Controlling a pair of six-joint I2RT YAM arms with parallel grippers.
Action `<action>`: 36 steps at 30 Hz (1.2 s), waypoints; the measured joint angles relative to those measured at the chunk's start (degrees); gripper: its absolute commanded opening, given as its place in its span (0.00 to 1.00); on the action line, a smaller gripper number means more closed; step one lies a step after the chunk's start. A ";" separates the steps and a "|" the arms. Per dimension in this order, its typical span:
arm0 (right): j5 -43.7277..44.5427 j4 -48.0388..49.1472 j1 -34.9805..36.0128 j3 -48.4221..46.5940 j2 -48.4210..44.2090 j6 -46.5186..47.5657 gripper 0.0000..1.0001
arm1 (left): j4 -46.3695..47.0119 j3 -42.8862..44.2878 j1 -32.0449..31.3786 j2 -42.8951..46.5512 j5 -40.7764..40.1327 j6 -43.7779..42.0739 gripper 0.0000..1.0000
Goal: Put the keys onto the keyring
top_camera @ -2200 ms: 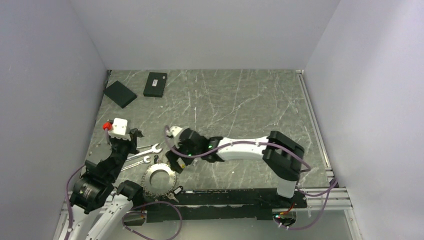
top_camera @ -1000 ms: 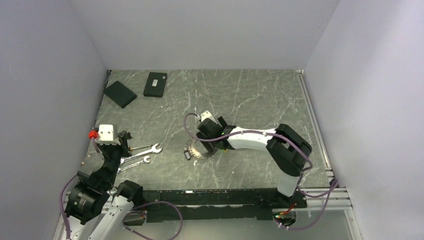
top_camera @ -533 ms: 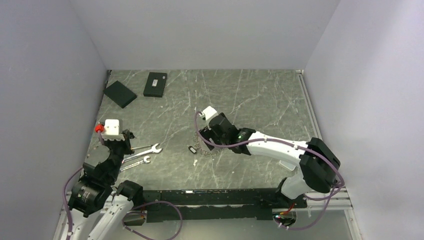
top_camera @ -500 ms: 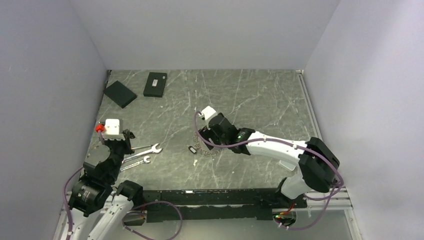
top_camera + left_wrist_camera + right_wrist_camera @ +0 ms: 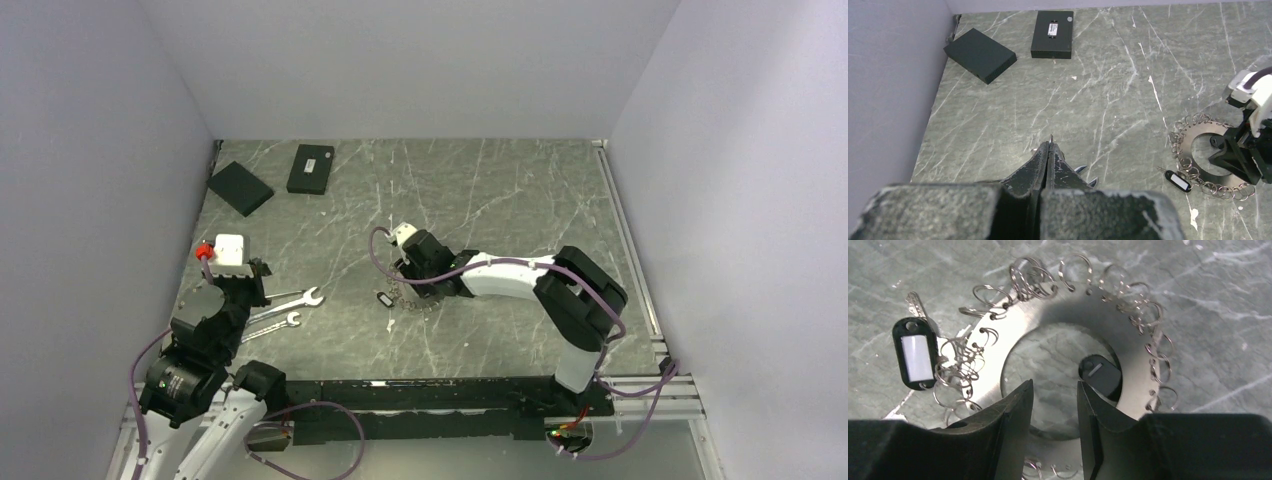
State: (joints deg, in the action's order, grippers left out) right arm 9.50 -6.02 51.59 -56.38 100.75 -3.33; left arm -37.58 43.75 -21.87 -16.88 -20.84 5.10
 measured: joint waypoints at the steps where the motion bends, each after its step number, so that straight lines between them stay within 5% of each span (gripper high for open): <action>1: -0.68 0.00 -0.09 -0.48 0.61 0.17 0.40 | 0.02 0.00 0.04 -0.02 0.00 0.00 0.00; 15: -11.89 -0.11 -0.11 -3.04 3.61 -0.11 0.40 | 0.09 0.00 0.11 -0.15 0.00 -0.59 0.00; 29: -13.33 -4.07 0.26 -3.06 -4.15 1.03 0.64 | 0.04 0.00 0.22 0.79 0.17 -0.98 0.00; 36: -14.60 -5.25 1.33 -2.91 -10.91 2.27 0.54 | 0.02 0.00 0.22 2.51 0.61 -0.98 0.00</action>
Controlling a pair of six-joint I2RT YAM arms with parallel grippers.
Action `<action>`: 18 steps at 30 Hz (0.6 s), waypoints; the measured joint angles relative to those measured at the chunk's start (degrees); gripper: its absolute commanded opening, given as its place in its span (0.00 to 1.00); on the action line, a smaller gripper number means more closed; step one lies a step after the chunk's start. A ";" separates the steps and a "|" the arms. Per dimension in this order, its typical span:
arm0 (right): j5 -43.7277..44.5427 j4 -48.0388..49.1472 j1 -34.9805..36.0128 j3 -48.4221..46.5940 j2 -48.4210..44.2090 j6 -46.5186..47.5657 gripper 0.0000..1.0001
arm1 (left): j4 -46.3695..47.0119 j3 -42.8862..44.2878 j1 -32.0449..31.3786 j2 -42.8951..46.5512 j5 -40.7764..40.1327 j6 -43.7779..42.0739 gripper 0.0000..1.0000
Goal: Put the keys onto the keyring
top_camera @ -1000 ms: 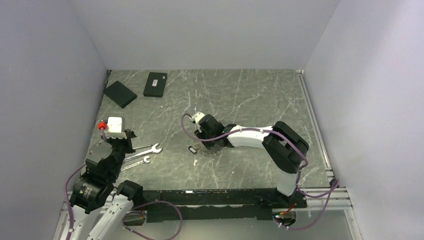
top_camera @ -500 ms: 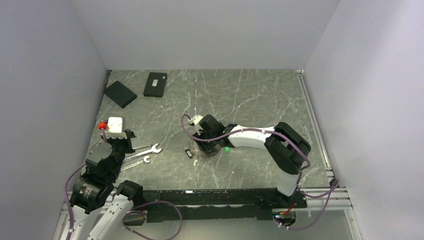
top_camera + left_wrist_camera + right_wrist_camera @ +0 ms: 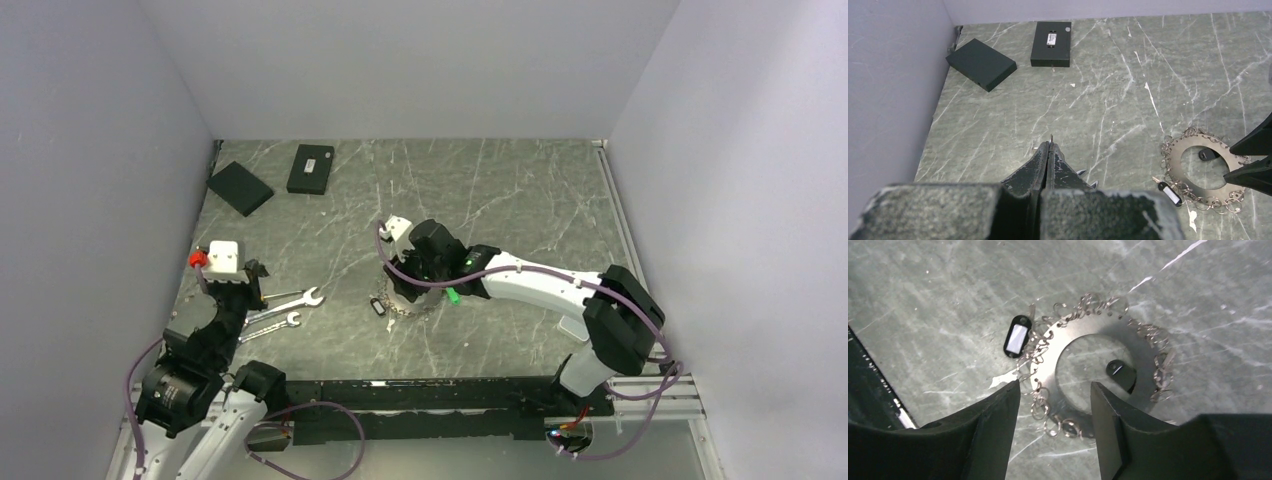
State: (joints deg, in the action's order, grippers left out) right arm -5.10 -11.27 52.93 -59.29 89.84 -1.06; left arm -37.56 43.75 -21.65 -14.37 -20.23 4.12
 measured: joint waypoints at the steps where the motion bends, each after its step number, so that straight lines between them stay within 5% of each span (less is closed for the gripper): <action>1: -0.13 -0.37 0.15 0.20 -0.20 -0.46 0.52 | 0.00 0.00 0.00 0.17 0.07 0.00 0.00; 10: -3.74 -2.60 0.81 4.07 0.46 -7.50 0.42 | -0.02 0.00 0.00 2.01 0.87 0.02 0.00; 18: -5.40 -2.23 2.10 4.00 3.96 -7.78 0.54 | -0.04 0.00 0.00 2.56 0.92 0.02 0.00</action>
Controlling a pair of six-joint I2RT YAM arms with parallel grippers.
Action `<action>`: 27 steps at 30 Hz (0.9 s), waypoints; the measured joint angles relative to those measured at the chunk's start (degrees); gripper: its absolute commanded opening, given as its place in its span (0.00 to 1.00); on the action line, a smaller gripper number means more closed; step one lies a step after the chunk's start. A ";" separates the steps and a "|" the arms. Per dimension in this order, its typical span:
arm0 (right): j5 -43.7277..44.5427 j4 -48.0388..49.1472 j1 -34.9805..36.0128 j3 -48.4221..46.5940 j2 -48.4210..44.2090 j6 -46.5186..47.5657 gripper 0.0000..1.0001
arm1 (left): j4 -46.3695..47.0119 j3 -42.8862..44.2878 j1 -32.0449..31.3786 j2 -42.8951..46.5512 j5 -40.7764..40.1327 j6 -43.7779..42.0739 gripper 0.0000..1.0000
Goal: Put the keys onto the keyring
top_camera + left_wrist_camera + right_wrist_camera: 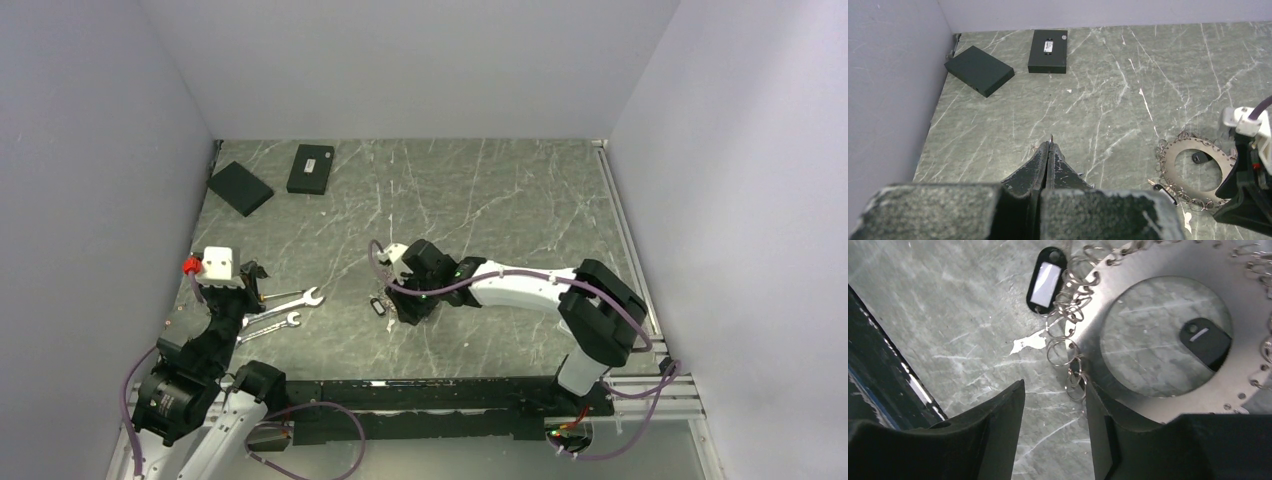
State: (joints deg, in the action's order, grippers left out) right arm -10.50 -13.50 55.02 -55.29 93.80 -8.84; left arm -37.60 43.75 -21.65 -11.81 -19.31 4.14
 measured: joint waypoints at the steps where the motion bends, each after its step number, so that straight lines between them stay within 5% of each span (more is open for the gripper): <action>1: -0.09 0.11 0.48 -0.02 0.55 1.16 0.56 | 0.00 0.00 0.00 0.00 0.00 0.00 0.00; 10: -0.55 11.08 1.73 7.50 -0.96 16.20 0.73 | 0.02 0.00 0.00 0.04 0.02 0.00 0.00; 18: -2.23 23.15 1.70 19.61 -6.95 31.91 0.70 | 0.02 0.00 0.00 0.04 0.17 0.00 0.00; 27: -5.42 33.77 2.43 22.75 -7.67 39.08 0.63 | 0.02 0.00 0.00 0.04 0.44 0.00 0.00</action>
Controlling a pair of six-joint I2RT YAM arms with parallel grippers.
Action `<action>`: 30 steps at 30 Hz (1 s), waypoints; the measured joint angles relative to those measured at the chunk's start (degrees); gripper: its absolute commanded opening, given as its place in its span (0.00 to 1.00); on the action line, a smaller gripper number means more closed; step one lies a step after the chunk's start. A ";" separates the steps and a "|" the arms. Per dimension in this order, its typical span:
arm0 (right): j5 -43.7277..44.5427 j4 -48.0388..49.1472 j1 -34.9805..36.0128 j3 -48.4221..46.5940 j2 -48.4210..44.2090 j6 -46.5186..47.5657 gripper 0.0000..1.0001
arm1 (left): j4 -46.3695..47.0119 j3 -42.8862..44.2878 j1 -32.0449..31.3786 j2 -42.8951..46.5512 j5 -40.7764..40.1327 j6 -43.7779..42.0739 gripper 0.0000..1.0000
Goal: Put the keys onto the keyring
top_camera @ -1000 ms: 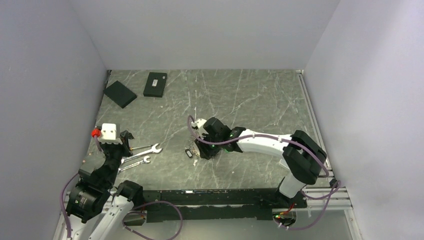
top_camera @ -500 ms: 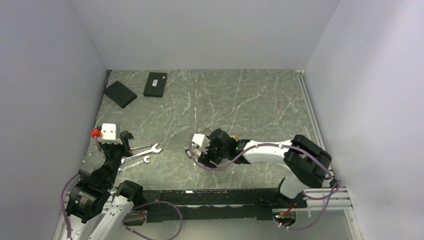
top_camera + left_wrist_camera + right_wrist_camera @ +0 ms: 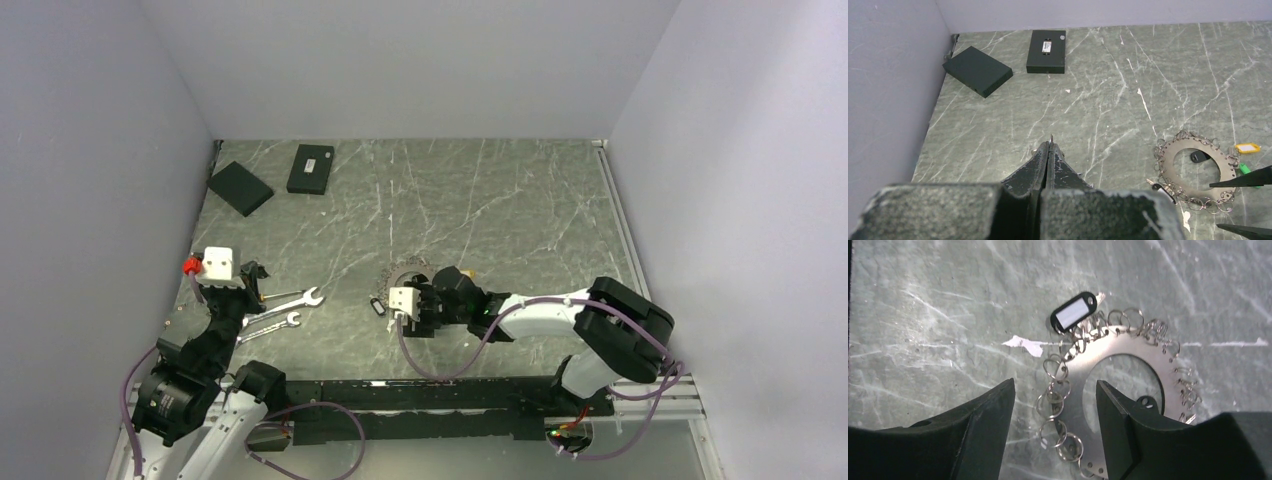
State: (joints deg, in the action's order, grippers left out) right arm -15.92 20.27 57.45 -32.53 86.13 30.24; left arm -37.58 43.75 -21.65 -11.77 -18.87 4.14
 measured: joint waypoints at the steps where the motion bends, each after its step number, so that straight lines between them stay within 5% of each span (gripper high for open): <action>1: -0.37 0.87 0.15 0.11 0.04 0.61 0.62 | 0.00 0.00 0.00 0.02 -0.02 0.00 0.00; 7: -1.33 4.11 0.59 0.15 1.77 3.61 0.51 | -0.02 0.00 0.00 0.35 -0.02 0.00 0.00; 21: -1.20 5.31 0.59 0.13 6.19 6.38 0.44 | -0.02 0.00 0.00 0.42 -0.04 0.00 0.00; 30: -0.87 7.56 0.68 -0.31 8.74 8.94 0.12 | -0.02 0.00 0.00 0.42 -0.04 0.00 0.00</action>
State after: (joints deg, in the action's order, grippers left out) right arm -16.80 27.83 58.13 -32.84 94.87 39.18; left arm -37.60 43.75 -21.65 -11.35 -18.92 4.14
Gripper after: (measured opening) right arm 0.221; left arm 0.009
